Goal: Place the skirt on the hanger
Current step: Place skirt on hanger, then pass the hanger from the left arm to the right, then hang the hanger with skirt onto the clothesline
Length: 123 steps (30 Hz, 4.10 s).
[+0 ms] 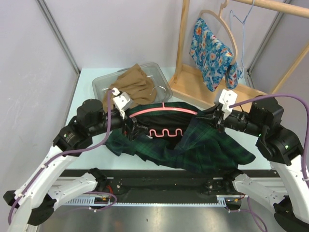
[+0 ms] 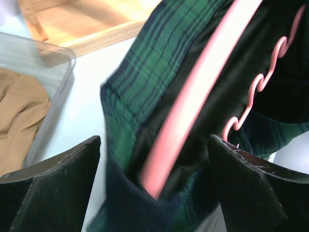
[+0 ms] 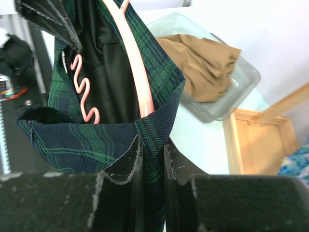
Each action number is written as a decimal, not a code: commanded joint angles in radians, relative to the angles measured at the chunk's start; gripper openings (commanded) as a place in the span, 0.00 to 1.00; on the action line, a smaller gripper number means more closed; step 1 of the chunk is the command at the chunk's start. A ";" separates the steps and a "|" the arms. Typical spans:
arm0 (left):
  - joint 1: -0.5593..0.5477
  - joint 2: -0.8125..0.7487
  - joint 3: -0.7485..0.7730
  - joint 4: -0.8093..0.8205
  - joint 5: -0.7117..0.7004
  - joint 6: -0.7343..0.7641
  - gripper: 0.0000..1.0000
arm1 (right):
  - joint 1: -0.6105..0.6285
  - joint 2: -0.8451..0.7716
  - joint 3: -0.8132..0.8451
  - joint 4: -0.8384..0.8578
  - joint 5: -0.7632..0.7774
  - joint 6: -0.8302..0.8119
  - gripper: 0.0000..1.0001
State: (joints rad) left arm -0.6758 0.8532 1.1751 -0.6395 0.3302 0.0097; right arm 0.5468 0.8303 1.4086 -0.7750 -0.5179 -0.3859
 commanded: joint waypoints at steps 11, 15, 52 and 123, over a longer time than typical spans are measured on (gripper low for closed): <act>0.016 -0.023 0.028 0.000 0.159 0.055 0.19 | -0.007 0.026 0.076 -0.006 -0.091 0.001 0.00; 0.016 -0.014 0.014 0.009 0.170 0.056 0.00 | -0.008 0.032 0.078 0.003 -0.085 -0.001 0.00; 0.016 -0.074 0.133 0.063 0.046 0.219 0.00 | -0.011 0.170 0.068 0.402 -0.229 0.232 0.76; 0.013 -0.172 -0.083 0.390 -0.545 -0.004 1.00 | 0.125 0.199 0.189 0.367 0.493 0.174 0.00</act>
State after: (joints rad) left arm -0.6651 0.6849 1.1023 -0.2707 -0.1974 0.0254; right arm 0.6704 1.0725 1.5826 -0.4660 -0.0990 -0.2619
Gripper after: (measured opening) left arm 0.996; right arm 0.160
